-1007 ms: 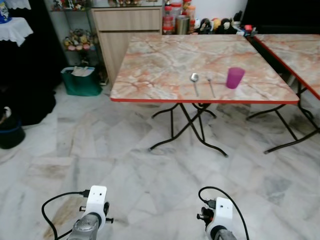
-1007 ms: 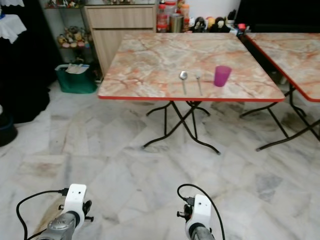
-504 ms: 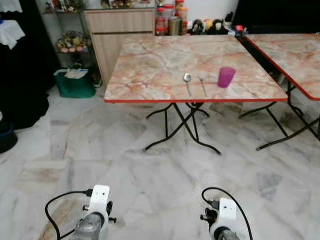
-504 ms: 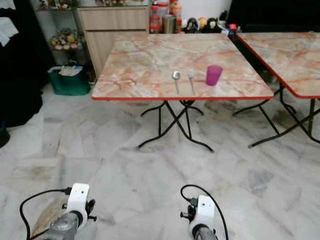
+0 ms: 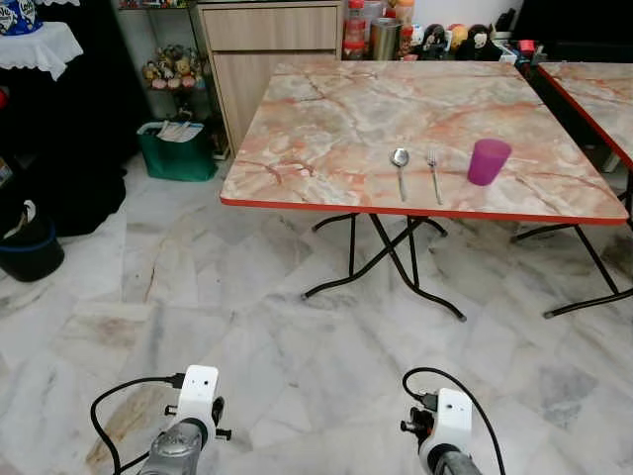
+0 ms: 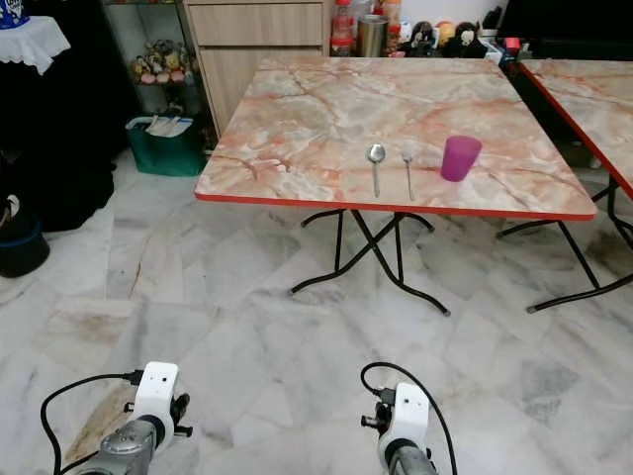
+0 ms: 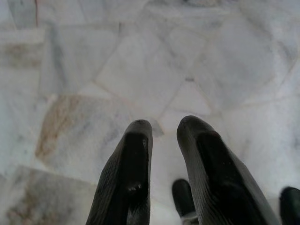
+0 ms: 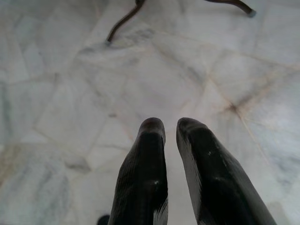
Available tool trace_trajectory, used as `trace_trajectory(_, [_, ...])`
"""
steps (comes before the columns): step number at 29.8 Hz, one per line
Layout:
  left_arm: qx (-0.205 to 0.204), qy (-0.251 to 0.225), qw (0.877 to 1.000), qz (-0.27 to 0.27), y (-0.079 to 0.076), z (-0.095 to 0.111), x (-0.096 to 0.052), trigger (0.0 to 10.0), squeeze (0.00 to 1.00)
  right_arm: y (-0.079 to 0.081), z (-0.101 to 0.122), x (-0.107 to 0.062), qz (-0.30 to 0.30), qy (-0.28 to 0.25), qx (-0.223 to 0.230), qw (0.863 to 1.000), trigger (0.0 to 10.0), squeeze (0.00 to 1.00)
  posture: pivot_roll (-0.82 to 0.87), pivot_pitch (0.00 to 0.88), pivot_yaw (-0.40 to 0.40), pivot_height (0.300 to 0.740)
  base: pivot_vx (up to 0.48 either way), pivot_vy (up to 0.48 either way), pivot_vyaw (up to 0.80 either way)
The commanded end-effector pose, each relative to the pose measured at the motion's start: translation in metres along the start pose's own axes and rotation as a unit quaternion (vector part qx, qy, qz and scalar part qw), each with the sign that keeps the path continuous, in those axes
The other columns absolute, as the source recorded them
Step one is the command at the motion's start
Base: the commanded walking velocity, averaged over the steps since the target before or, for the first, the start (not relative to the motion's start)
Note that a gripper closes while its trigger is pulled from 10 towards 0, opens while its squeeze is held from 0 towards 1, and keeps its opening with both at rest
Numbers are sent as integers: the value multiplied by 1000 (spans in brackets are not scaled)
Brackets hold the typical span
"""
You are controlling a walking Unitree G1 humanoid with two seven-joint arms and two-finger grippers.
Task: Setting the table
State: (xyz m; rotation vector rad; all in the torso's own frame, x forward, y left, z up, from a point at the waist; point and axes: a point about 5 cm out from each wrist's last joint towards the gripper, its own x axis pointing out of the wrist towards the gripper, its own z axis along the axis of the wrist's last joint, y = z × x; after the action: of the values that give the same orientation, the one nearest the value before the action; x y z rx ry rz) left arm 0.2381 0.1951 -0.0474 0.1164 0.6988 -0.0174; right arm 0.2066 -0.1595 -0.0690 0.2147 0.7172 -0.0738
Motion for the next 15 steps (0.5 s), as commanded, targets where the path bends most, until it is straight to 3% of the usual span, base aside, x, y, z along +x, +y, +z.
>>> trace_trajectory(1, [-1,3,1000,-4,-4,0,1,10000,0,-5,-2,-1,-5,3,-7,1000,10000,0,39,0,18,740,285,0,0])
trace_trajectory(15, [-4,3,1000,-1,-4,1,1,10000,0,-6,-3,-2,-7,6,-12,1000,10000,0,41,0,14,740,289,0,0])
